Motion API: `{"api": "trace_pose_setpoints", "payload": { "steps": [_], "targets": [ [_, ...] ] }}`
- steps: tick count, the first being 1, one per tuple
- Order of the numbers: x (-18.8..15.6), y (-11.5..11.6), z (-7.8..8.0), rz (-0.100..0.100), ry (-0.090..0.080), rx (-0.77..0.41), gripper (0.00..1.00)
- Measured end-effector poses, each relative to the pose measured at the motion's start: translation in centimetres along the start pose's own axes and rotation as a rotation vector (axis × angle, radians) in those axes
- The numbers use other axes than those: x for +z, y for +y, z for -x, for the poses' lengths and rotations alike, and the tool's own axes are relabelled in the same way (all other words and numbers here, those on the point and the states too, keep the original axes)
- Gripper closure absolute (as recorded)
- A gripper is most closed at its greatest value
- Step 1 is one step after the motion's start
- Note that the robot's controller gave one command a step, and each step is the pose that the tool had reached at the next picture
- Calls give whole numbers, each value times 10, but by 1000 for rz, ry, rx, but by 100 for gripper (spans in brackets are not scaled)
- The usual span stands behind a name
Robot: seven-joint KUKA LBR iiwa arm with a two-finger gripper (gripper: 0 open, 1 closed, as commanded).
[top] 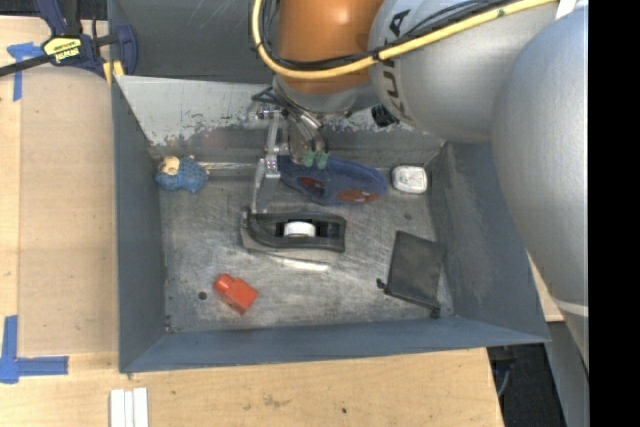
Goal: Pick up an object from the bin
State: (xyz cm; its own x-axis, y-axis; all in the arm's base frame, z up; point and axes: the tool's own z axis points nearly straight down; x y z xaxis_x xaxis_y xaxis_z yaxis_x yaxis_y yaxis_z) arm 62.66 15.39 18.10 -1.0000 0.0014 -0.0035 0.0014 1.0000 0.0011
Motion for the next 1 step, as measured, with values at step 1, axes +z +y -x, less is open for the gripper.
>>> {"api": "trace_pose_setpoints", "payload": {
  "steps": [1],
  "targets": [
    [68,-50,-7,4,-7,-171,0]
  ]
}}
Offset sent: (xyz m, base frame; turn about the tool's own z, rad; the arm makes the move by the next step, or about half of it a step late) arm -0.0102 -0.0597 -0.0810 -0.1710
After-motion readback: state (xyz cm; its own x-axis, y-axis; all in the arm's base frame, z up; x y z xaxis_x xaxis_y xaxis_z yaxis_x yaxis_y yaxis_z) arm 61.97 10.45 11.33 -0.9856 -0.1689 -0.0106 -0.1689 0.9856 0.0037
